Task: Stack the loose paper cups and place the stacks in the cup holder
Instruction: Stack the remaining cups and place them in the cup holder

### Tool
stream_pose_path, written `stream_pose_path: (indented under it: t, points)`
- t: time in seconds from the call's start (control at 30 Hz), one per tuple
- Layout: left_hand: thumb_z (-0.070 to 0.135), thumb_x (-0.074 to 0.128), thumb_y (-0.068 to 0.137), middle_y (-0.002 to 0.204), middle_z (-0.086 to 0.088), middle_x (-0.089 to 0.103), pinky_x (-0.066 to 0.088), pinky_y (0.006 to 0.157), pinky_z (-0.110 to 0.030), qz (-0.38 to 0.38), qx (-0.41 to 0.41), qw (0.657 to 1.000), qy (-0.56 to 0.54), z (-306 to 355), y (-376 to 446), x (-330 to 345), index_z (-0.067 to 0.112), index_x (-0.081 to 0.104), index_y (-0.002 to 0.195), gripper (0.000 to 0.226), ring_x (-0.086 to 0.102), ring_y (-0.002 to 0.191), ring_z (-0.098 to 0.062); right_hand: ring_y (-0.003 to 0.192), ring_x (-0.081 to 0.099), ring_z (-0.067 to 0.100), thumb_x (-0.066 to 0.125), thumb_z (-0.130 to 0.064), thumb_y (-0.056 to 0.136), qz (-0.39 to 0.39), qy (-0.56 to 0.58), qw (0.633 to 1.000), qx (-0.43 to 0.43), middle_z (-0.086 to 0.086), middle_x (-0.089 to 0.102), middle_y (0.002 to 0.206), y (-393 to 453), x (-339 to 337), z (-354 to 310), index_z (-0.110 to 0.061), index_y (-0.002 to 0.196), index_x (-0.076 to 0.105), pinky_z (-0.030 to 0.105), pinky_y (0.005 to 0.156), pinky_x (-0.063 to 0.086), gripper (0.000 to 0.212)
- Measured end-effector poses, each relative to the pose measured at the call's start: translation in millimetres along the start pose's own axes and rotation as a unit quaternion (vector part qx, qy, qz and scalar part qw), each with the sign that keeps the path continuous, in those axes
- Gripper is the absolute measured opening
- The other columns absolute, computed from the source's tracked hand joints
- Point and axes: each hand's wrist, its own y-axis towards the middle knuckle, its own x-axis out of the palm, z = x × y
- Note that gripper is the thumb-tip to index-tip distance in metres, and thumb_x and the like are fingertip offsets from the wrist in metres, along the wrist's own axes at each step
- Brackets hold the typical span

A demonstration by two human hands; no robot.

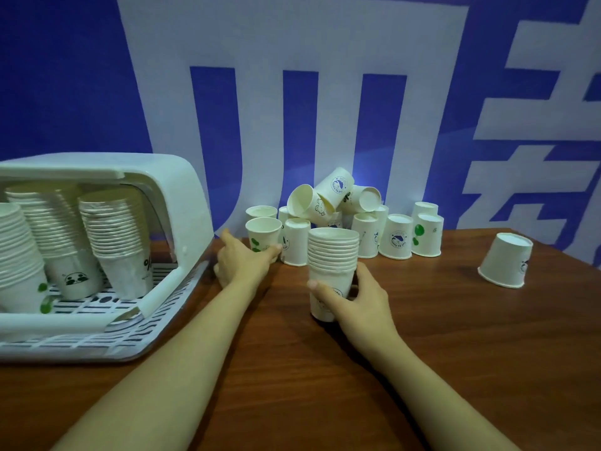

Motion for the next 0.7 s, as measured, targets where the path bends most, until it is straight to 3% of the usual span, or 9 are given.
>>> stream_pose_path:
  t: [0.17,0.27,0.33,0.47,0.57,0.7]
  points:
    - [0.045,0.092,0.073,0.140,-0.007,0.063,0.052,0.107,-0.052,0.032,0.034,0.993,-0.108,2.9,-1.5,1.3,0.020,0.044,0.145,0.090,0.060,0.129,-0.030,0.098,0.060,-0.019,0.085,-0.045,0.079,0.001,-0.001,1.000,-0.003,-0.022,0.069,0.113,1.0,-0.5,-0.1,-0.038,0.124,0.060,0.006,0.071,0.050,0.052]
    - [0.037,0.090,0.077,0.129,0.001,0.065,0.054,0.084,-0.020,0.050,0.096,0.970,-0.216,13.2,-17.8,-5.4,0.020,0.052,0.134,0.071,0.064,0.113,-0.015,0.098,0.060,-0.019,0.084,-0.046,0.079,0.002,0.005,1.000,-0.006,-0.021,0.069,0.113,0.3,-1.6,-0.5,-0.034,0.127,0.061,0.002,0.071,0.048,0.055]
    - [0.036,0.090,0.077,0.119,0.009,0.064,0.049,0.075,-0.010,0.019,0.138,0.955,-0.262,29.1,-29.1,-10.8,0.023,0.054,0.126,0.062,0.063,0.105,-0.006,0.099,0.061,-0.017,0.085,-0.046,0.079,0.001,0.008,1.000,-0.006,-0.020,0.070,0.114,-0.1,-1.9,-0.9,-0.033,0.128,0.061,0.002,0.072,0.048,0.056]
    - [0.054,0.085,0.061,0.114,0.001,0.074,0.060,0.086,-0.031,-0.084,0.191,0.915,-0.347,66.3,-47.2,-22.1,0.020,0.066,0.116,0.068,0.071,0.106,-0.016,0.100,0.064,-0.012,0.085,-0.044,0.080,0.003,0.009,1.000,-0.002,-0.017,0.072,0.113,-0.3,-2.3,-1.5,-0.032,0.127,0.061,0.006,0.074,0.051,0.054]
    - [0.046,0.085,0.063,0.114,-0.012,0.075,0.062,0.083,-0.033,-0.148,0.227,0.876,-0.400,85.7,-56.8,-30.0,0.004,0.066,0.122,0.075,0.073,0.106,-0.025,0.099,0.065,-0.011,0.085,-0.042,0.081,0.003,0.006,1.000,0.002,-0.016,0.072,0.112,-1.5,-2.3,-2.8,-0.033,0.125,0.061,0.009,0.074,0.053,0.051]
    - [0.039,0.087,0.066,0.117,-0.012,0.075,0.061,0.081,-0.032,-0.224,0.244,0.864,-0.379,92.3,-63.2,-34.1,0.008,0.064,0.123,0.069,0.073,0.107,-0.025,0.094,0.068,-0.006,0.085,-0.034,0.081,0.005,0.002,1.000,0.009,-0.015,0.074,0.104,-2.5,-1.8,-5.4,-0.032,0.116,0.064,0.014,0.071,0.053,0.041]
